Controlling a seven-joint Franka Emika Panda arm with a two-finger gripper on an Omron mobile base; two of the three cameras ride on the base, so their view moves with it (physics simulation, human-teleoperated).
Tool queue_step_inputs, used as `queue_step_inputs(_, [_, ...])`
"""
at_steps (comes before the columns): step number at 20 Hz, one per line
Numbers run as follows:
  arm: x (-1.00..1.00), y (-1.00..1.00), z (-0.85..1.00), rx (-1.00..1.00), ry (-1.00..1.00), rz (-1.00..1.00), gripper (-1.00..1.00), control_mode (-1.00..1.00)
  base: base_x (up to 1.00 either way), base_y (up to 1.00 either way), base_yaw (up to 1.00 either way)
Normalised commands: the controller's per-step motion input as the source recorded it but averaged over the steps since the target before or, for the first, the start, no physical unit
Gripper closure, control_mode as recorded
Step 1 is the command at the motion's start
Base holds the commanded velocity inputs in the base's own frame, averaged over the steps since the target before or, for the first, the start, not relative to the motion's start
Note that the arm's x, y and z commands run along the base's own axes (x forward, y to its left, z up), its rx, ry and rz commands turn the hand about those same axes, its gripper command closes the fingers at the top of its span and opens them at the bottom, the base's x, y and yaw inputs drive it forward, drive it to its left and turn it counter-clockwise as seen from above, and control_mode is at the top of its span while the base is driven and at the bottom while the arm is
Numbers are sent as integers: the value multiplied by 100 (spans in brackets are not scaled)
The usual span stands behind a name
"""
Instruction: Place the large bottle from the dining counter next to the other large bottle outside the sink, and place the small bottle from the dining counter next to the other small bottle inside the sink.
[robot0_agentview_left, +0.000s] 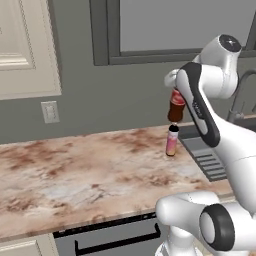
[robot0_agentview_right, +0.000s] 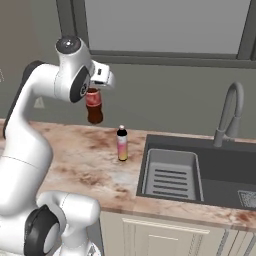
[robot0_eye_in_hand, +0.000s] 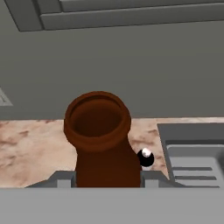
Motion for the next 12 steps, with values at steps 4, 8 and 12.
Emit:
queue_step_inputs(4, [-6,-19,-30,-1,10,-2,100,-100,0,0,0])
queue_step_inputs(8, [-17,-11,-29,-1,7,-2,100,-100,0,0,0])
queue_step_inputs(12, [-28,-8,-29,0,1,-2,100,-100,0,0,0])
